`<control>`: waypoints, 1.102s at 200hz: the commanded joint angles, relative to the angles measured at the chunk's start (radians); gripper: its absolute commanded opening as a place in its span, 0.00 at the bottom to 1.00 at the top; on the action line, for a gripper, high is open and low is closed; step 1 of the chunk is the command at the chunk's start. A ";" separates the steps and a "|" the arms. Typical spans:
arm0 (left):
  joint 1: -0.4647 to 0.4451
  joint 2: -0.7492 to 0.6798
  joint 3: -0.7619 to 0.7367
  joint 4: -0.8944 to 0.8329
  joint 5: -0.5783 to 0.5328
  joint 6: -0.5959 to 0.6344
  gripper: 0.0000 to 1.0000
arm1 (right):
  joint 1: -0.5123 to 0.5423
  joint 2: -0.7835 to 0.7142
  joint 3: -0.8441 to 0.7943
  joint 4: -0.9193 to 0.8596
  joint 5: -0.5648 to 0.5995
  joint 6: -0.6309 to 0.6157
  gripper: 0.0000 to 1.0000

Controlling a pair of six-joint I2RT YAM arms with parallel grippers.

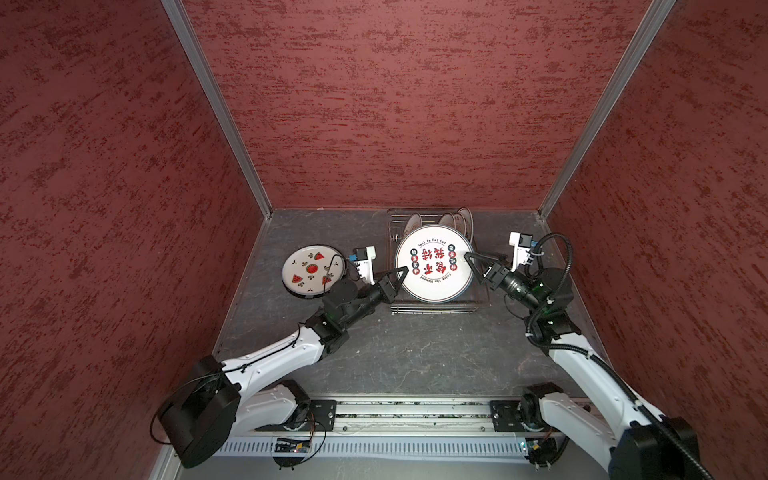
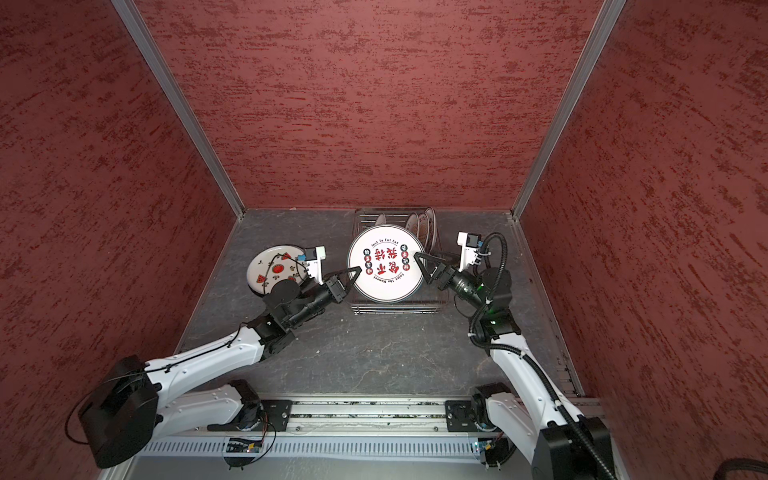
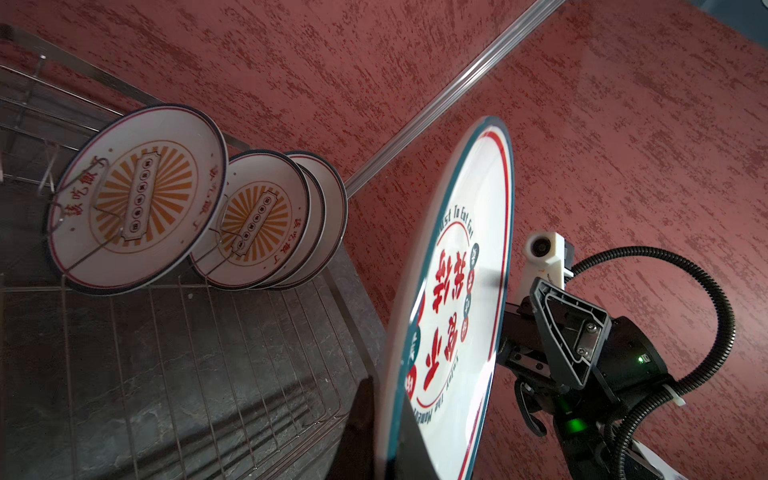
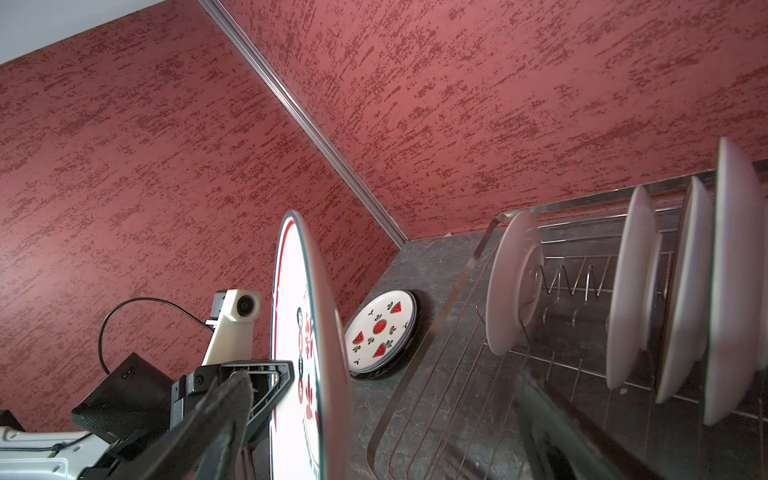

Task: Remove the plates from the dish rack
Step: 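Carry the red-lettered plate beside the watermelon stack with left while right releases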

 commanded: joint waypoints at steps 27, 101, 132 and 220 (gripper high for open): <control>0.084 -0.164 -0.060 -0.037 -0.041 -0.043 0.00 | 0.041 -0.013 0.007 0.046 0.020 -0.018 0.99; 0.318 -0.288 -0.117 -0.236 0.047 -0.119 0.00 | 0.258 0.164 0.117 0.054 0.176 -0.144 0.99; 0.389 -0.314 -0.139 -0.315 0.021 -0.131 0.00 | 0.310 0.245 0.163 0.063 0.204 -0.176 0.99; 0.512 -0.319 -0.168 -0.465 -0.022 -0.163 0.00 | 0.471 0.395 0.311 -0.090 0.363 -0.334 0.99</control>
